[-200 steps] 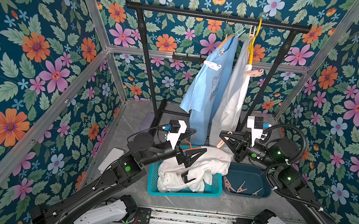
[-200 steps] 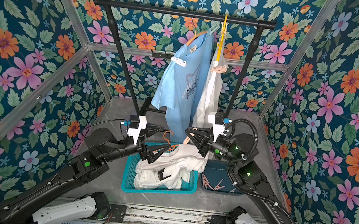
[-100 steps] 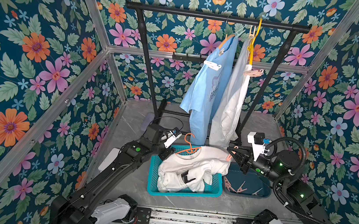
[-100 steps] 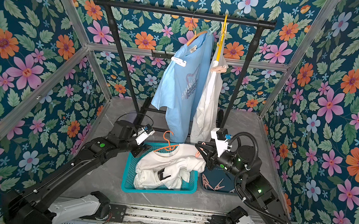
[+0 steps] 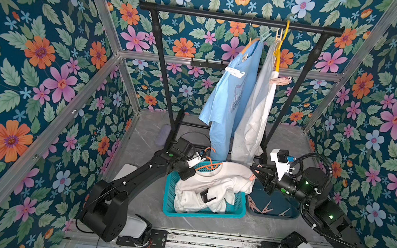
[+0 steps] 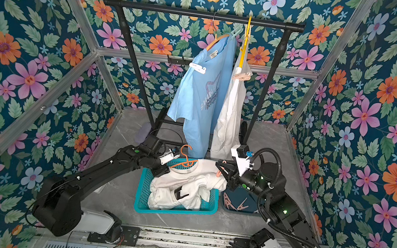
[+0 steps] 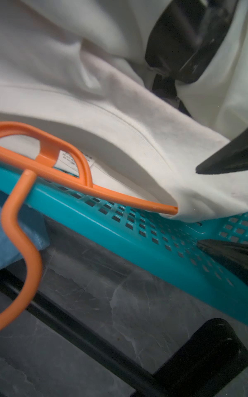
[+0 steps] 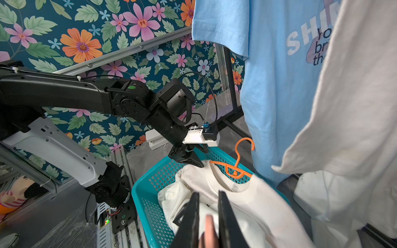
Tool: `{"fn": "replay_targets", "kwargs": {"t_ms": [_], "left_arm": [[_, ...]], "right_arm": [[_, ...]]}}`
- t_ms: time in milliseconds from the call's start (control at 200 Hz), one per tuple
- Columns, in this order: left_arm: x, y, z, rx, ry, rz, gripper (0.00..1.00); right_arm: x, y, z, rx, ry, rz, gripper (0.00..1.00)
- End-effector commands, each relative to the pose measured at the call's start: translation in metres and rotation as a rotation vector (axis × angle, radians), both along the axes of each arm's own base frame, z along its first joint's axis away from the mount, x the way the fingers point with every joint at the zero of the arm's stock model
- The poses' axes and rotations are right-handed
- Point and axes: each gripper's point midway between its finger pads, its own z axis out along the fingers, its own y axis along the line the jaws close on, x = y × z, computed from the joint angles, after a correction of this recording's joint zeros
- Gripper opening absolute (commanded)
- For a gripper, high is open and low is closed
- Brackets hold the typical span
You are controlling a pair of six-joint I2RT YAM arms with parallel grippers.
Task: Use clothespins to secure the t-shirt on both sides of the hanger
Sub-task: Pick up the hanger from the basket.
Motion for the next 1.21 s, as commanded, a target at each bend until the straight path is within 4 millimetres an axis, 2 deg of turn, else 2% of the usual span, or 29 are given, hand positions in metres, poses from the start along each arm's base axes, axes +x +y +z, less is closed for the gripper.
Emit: {"fn": "replay_targets", "kwargs": {"t_ms": [0, 100, 275, 460, 580, 806, 956, 1066, 1201], "left_arm": [[-0.001, 0.000, -0.008, 0.006, -0.009, -0.029, 0.53], [0.002, -0.002, -0.014, 0.004, -0.016, -0.030, 0.48], [0.003, -0.004, -0.022, 0.000, -0.008, -0.041, 0.48], [0.000, 0.000, -0.037, 0.049, 0.045, -0.040, 0.30], [-0.001, -0.001, -0.033, 0.030, 0.030, -0.046, 0.19], [0.001, 0.001, -0.005, 0.002, -0.055, -0.033, 0.00], [-0.006, 0.005, 0.017, 0.022, -0.128, -0.042, 0.00], [-0.015, 0.001, 0.050, -0.004, -0.238, -0.078, 0.00], [-0.023, 0.000, 0.105, -0.117, -0.470, -0.104, 0.00]], "right_arm": [[-0.001, 0.001, 0.008, 0.012, -0.041, 0.008, 0.00], [0.000, 0.001, 0.008, 0.018, -0.035, 0.007, 0.00], [0.001, 0.002, 0.009, 0.022, -0.026, 0.007, 0.00], [0.001, 0.002, 0.009, 0.022, -0.023, 0.006, 0.00], [0.001, 0.002, 0.010, 0.024, -0.026, 0.006, 0.00], [-0.002, -0.001, 0.016, 0.019, -0.034, 0.002, 0.00], [-0.005, -0.001, 0.025, 0.026, -0.047, 0.008, 0.00], [-0.007, 0.003, 0.037, 0.047, -0.053, 0.039, 0.00], [-0.005, 0.012, 0.048, 0.041, -0.034, 0.081, 0.00]]}}
